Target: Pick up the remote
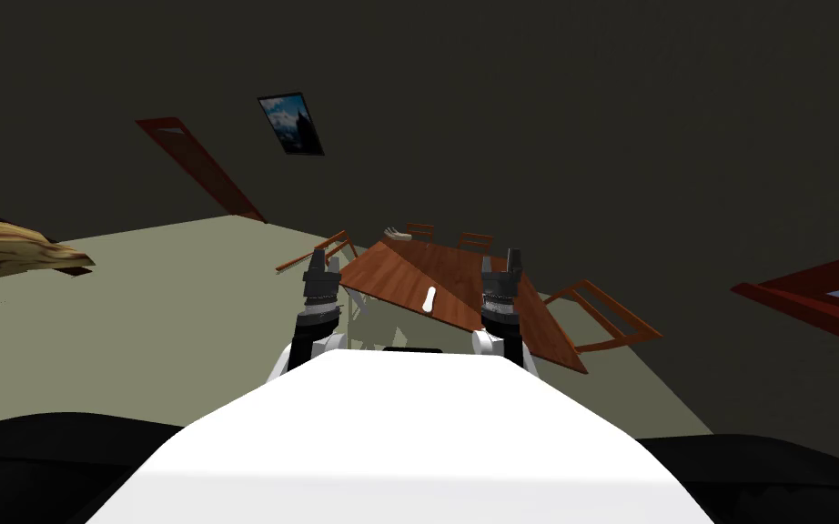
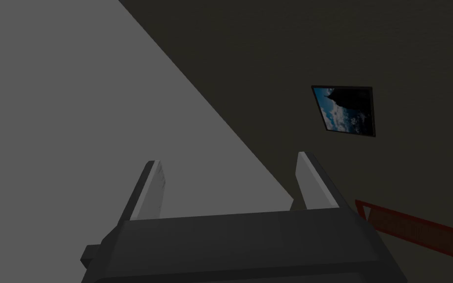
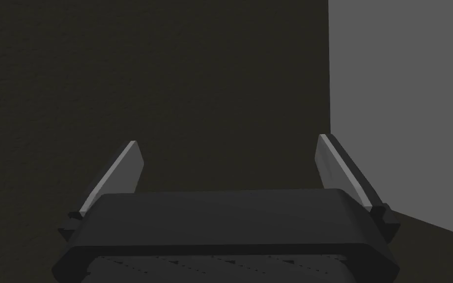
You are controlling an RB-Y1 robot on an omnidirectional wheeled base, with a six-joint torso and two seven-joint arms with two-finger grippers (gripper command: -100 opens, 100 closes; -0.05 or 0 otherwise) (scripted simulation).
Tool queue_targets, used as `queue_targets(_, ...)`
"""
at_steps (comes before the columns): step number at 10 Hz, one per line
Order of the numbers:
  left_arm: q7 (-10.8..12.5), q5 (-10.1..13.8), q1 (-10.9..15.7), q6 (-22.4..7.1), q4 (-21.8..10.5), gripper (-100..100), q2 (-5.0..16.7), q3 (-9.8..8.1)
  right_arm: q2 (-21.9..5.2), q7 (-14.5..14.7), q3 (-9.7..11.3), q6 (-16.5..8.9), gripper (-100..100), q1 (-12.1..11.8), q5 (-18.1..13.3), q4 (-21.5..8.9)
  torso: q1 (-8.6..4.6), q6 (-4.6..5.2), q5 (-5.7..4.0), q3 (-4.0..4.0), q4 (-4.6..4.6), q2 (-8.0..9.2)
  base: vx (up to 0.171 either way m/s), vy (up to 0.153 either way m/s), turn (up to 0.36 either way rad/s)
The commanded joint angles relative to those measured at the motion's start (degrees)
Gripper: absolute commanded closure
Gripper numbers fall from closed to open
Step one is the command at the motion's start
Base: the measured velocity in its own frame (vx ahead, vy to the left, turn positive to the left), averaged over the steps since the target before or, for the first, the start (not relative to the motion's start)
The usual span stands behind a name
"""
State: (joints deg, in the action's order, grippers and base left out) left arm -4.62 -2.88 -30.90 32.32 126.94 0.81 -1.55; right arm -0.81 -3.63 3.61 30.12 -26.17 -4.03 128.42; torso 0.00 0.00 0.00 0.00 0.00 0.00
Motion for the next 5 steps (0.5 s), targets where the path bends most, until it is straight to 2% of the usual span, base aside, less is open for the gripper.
queue_targets(1,0.0,0.0,0.0,0.0,0.0,0,0.0,0.0,-1.6,-0.08,0.14,-0.23,-100,-0.38,0.4,0.07,0.0,0.0,0.0,0.0,0.0,0.0,-0.015,0.021,-0.036)
queue_targets(5,0.0,0.0,0.01,0.0,0.0,0,-0.01,0.01,-6.76,-0.34,0.56,-1.53,-100,-2.83,3.15,0.04,0.26,0.01,0.06,0.12,0.04,0.21,-0.05,0.068,-0.049)
